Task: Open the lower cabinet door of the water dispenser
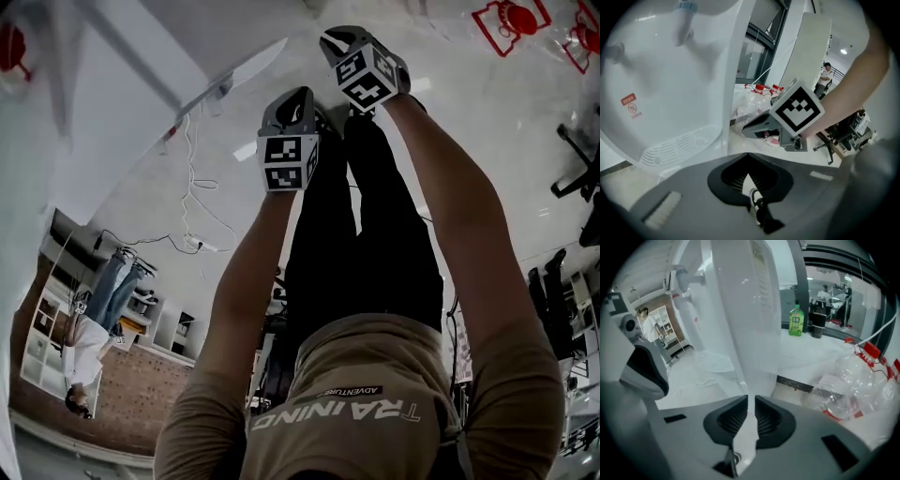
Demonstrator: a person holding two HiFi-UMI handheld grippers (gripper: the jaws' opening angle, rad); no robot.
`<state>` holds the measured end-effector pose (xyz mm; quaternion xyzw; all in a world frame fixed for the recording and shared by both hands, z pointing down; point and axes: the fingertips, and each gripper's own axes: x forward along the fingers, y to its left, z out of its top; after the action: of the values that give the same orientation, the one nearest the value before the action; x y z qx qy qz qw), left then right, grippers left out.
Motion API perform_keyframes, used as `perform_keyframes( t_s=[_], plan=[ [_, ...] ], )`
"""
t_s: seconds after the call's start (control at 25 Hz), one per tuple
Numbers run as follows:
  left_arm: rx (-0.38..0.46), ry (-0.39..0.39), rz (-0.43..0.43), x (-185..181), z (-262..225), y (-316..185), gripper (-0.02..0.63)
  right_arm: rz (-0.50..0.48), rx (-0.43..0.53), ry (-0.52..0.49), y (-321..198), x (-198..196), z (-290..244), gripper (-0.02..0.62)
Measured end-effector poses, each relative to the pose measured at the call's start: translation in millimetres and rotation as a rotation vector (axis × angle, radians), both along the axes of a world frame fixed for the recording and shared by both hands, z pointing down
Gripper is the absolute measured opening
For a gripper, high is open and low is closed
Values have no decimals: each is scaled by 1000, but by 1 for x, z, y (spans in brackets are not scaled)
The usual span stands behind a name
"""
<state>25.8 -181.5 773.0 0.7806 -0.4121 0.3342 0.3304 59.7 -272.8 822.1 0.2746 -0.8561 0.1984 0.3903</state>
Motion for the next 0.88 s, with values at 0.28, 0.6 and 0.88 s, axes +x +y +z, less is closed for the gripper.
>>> perform_keyframes(
  t_s=[0.28,0.6,0.88],
  plan=[
    [-61,2,-11,-3,34,-7,0,-105,-42,25,-21,-26,65,132],
    [-80,-33,32,-12,43,-8,0,-188,4,7,-33,-48,69,156],
    [-90,-19,16,-6,49,-19,0,-284,21,-4,-35,-59,70,164]
  ],
)
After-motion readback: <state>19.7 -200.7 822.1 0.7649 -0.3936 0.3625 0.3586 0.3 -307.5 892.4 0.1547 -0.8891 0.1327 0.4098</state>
